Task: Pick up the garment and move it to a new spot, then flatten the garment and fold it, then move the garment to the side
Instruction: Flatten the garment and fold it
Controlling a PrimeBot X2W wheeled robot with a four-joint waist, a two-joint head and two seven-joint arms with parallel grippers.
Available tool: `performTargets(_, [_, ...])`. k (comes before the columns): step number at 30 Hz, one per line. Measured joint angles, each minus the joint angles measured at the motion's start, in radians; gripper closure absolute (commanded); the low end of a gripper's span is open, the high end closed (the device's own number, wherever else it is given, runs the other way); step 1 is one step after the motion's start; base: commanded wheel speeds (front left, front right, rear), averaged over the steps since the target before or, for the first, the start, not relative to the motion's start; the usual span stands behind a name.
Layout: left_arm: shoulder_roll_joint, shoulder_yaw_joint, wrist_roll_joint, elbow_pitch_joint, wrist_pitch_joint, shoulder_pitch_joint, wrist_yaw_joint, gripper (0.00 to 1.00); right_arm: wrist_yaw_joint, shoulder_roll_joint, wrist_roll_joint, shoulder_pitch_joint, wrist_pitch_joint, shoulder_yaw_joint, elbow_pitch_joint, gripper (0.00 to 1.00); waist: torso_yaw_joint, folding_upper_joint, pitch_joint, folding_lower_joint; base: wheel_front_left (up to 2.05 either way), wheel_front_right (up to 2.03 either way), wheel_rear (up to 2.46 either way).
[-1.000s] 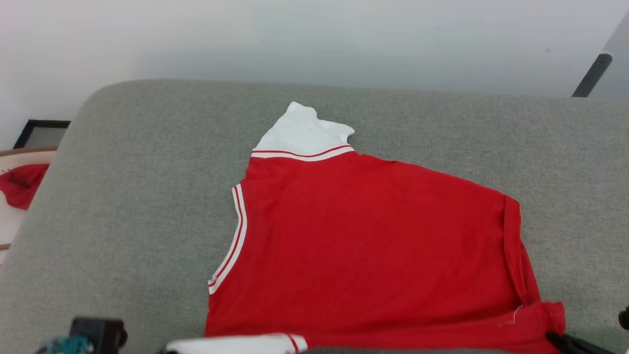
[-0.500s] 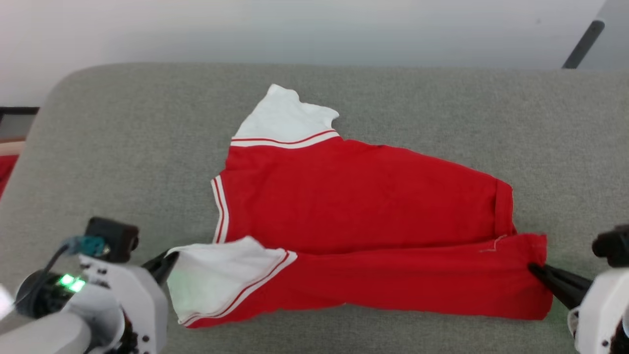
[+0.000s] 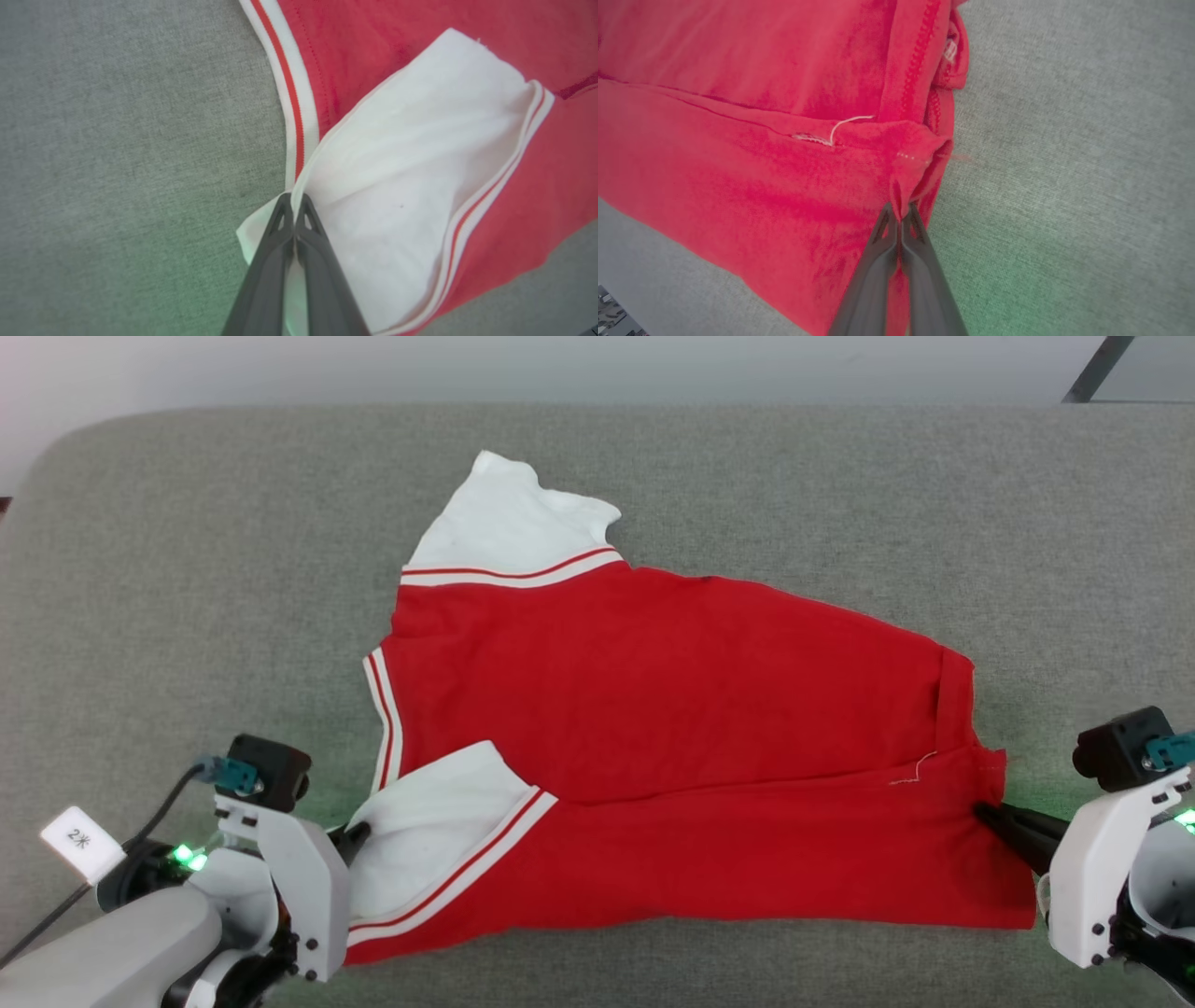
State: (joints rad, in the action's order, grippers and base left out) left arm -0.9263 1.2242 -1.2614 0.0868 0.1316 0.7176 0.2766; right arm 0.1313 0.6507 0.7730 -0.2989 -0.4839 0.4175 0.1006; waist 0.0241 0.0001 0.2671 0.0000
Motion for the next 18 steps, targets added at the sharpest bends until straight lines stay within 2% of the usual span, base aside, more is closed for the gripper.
performTargets(2, [0.01,-0.001,-0.007,0.026,0.0,0.0,-0.012,0.39,0.0,-0.005,0.0,-0.014,-0.005,0.007,0.011,0.83,-0.002,0.0,0.006,0.0001,0.0,0.0,0.0])
performTargets(4, [0.02,-0.005,-0.015,0.041,-0.001,0.0,-0.022,0.05,0.0,-0.008,0.0,-0.024,-0.011,0.012,0.02,0.58,-0.002,0.0,0.008,0.0001,0.0,0.0,0.0])
performTargets(5, [0.024,-0.007,-0.018,0.046,-0.001,0.0,-0.024,0.0,0.0,-0.009,0.0,-0.026,-0.017,0.013,0.023,0.4,-0.001,0.0,0.008,0.0,0.0,0.0,0.0])
performTargets(6, [0.026,-0.009,-0.023,0.051,-0.002,0.001,-0.028,0.0,0.0,-0.01,0.0,-0.029,-0.019,0.014,0.026,0.0,-0.001,0.0,0.007,0.0,0.0,0.0,0.0])
performTargets(13, [0.007,-0.027,-0.026,0.026,-0.019,0.012,-0.018,0.0,0.0,-0.011,0.003,-0.04,-0.046,0.007,0.02,0.0,0.008,0.0,-0.004,0.0,0.0,0.0,0.0])
performTargets(18, [-0.029,-0.038,-0.019,-0.028,-0.033,0.011,0.022,0.0,0.0,-0.011,-0.002,-0.043,-0.034,-0.013,0.001,0.0,0.017,0.0,-0.021,0.0,0.0,0.0,0.0])
